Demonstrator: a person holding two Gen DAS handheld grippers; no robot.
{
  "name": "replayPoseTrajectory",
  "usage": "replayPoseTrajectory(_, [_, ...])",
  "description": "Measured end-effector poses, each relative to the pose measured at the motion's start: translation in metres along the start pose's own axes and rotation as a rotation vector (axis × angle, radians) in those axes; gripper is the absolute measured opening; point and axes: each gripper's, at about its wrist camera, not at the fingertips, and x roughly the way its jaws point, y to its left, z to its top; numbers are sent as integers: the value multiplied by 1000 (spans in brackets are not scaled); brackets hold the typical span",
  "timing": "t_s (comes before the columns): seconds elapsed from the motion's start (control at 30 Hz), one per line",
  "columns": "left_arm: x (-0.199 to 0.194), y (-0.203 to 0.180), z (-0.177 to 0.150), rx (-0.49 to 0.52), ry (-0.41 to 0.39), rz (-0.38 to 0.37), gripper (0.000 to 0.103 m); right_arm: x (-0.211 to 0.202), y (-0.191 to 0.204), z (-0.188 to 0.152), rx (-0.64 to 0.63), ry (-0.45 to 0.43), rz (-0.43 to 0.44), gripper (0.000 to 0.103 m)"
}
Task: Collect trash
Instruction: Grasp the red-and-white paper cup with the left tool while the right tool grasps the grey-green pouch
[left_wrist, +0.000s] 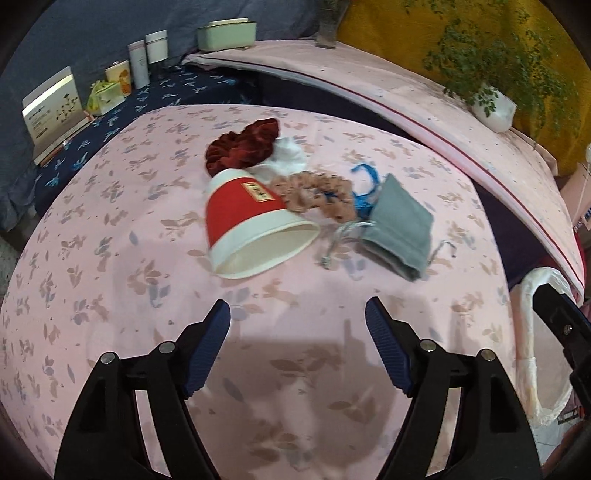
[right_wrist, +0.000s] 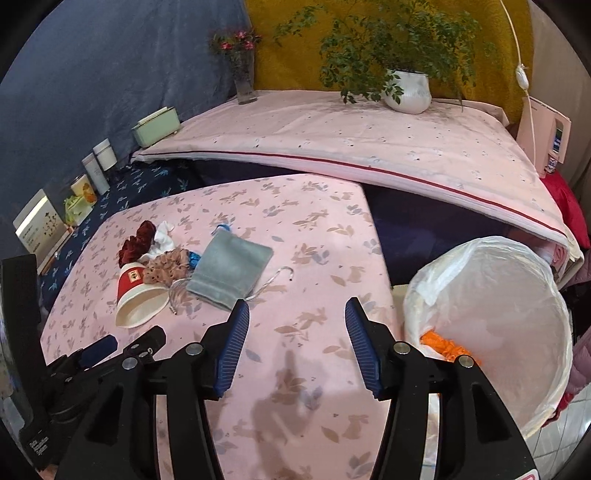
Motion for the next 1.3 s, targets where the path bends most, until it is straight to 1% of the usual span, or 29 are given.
replayPoseTrajectory(0.1, [10,26,4,-42,3,34,72,12,15,-1,-9,15,17,56])
replayPoseTrajectory(0.23, [22,45,10,-61,14,47,72,30,32,-3,-36,36,20,58])
replayPoseTrajectory(0.43, [37,53,19,-56,18,62,72,60,51,-3,-70,76,12,58])
replayPoseTrajectory(0.7, [51,56,32,-44,10,56,71,98,62,1,-85,117,-2,59])
replayPoseTrajectory(0.73, [52,58,33,-50,10,49,67,103,63,1,-89,119,-7,59])
replayPoseTrajectory(0.77, [53,60,34,-54,11,42,62,106,63,2,-91,121,-10,59])
replayPoseTrajectory(0.8, [53,61,34,-55,9,38,59,110,63,3,-90,123,-10,59])
replayPoseTrajectory(0.83, [53,61,35,-53,6,36,53,113,63,3,-88,124,-10,59])
replayPoseTrajectory(0.87, [53,62,35,-50,4,33,45,115,63,3,-87,128,-8,58])
replayPoseTrajectory(0.9, [52,62,36,-48,4,27,41,118,63,3,-87,132,-5,53])
replayPoseTrajectory(0.93, [52,62,36,-47,4,23,31,120,64,2,-89,134,-3,47])
replayPoseTrajectory(0.97, [51,62,36,-48,5,18,25,121,64,2,-94,133,-10,38])
replayPoseTrajectory(1.0, [50,63,37,-50,5,17,24,121,65,3,-100,127,-15,33])
replayPoseTrajectory(1.03, [48,63,37,-53,0,17,21,121,65,3,-101,127,-11,30])
replayPoseTrajectory(1.07, [46,63,37,-50,-8,21,19,121,65,4,-97,130,-1,21])
replayPoseTrajectory(1.1, [44,62,37,-48,-15,27,17,121,64,4,-94,132,5,14])
replayPoseTrajectory(1.3, [20,60,37,-51,-57,29,9,102,58,10,-72,103,32,11])
